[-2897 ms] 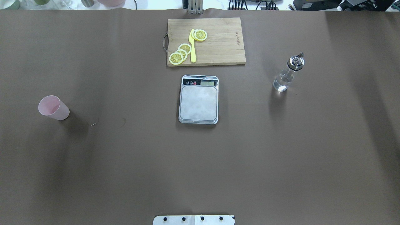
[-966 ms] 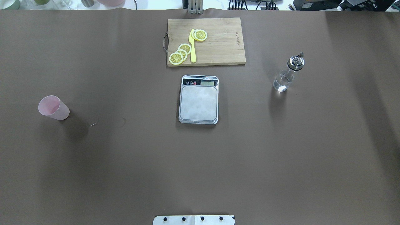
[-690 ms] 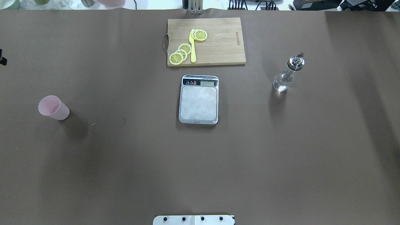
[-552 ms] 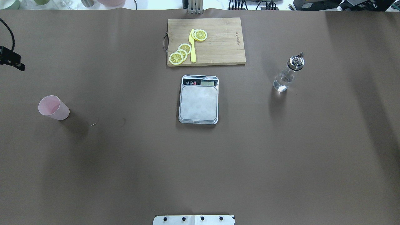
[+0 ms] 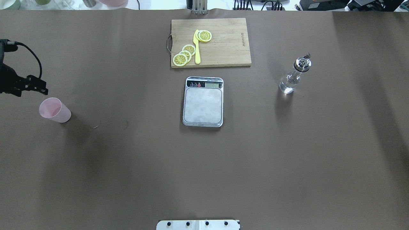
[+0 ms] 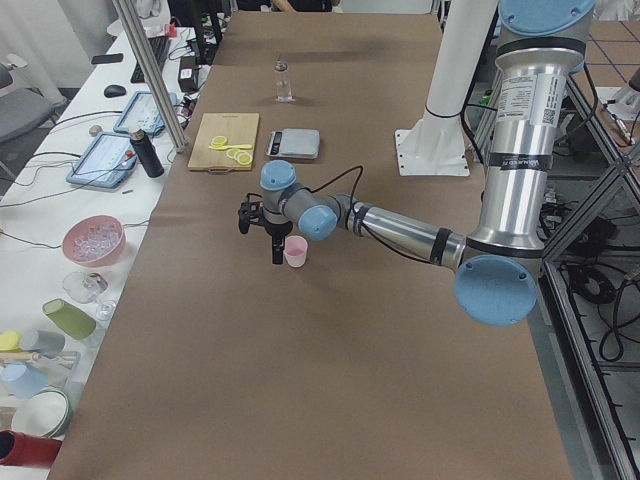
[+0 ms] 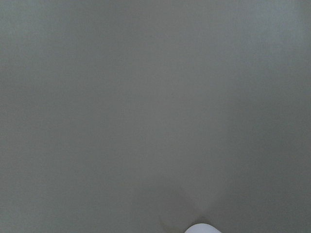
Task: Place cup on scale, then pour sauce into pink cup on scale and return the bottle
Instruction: 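Reach the left gripper down to the pink cup and grasp it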
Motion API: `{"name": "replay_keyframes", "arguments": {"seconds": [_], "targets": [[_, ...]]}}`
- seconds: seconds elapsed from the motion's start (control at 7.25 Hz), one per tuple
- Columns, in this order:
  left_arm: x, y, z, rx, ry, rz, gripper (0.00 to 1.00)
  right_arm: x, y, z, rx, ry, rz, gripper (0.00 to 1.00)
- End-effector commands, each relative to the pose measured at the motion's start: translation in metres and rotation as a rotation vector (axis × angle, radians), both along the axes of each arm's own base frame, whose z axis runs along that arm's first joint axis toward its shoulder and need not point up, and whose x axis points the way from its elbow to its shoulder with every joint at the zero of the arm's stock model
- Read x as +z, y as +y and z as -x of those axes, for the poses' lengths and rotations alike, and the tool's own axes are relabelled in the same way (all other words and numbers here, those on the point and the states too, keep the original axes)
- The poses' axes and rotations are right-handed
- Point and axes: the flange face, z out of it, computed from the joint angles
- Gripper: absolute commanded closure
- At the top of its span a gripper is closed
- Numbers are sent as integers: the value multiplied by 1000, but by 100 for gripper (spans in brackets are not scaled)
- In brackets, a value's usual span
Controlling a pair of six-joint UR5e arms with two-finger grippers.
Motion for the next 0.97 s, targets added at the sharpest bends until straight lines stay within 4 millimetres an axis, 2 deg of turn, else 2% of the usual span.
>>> {"name": "replay_keyframes", "arguments": {"seconds": [0.0,0.41,0.55,0.69,0.83], "targets": [[6,9,-17,14,-11,16,11,0,0,0,-1,1,0,0],[19,20,-32,45,-34,27,14,0,0,1,-1,-2,0,0],[22,22,-34,48,-37,33,25,1,0,1,-1,0,1,0],[23,22,-33,45,-38,37,56,0,0,1,-3,0,0,0],[22,21,-34,43,-37,39,97,0,-1,3,-6,-2,0,0]]}}
